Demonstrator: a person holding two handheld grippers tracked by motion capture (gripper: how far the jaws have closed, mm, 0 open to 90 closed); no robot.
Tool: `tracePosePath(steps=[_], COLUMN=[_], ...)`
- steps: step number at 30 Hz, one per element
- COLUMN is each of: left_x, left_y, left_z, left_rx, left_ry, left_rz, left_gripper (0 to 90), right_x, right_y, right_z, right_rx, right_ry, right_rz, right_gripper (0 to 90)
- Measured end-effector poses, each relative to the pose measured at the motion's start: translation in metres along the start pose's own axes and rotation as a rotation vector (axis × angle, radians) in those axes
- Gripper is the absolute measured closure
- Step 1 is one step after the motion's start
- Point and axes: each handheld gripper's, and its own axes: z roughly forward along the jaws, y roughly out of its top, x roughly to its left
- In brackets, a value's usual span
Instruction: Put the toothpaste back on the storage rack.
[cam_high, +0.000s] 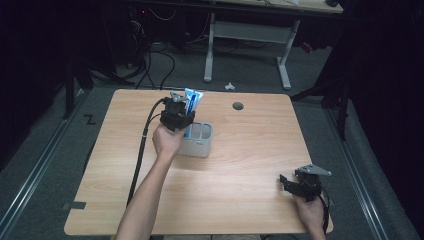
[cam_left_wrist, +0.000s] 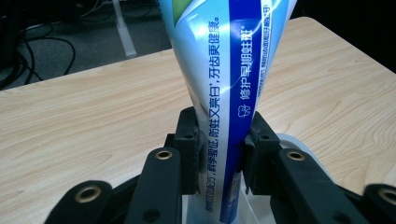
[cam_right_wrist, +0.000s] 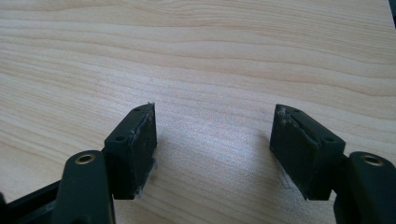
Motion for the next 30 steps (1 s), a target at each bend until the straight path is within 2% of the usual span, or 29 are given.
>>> tracePosePath(steps=[14, 30], left_x=[-0.001, 0.001], left_y=[-0.008, -0.015], left_z=[-0.001, 0.000], left_rx=[0.021, 0.034], left_ry=[-0.004, -0.001], left_rz=[0.000, -0.018], left_gripper=[71.2, 71.2], right_x=[0.000, 0.000], right_y=[0.000, 0.000], right_z=[0.000, 0.000], right_rx=[0.000, 0.000], right_ry=[0.000, -0.001], right_rz=[-0.001, -0.001], right_gripper=[31.8, 31.8])
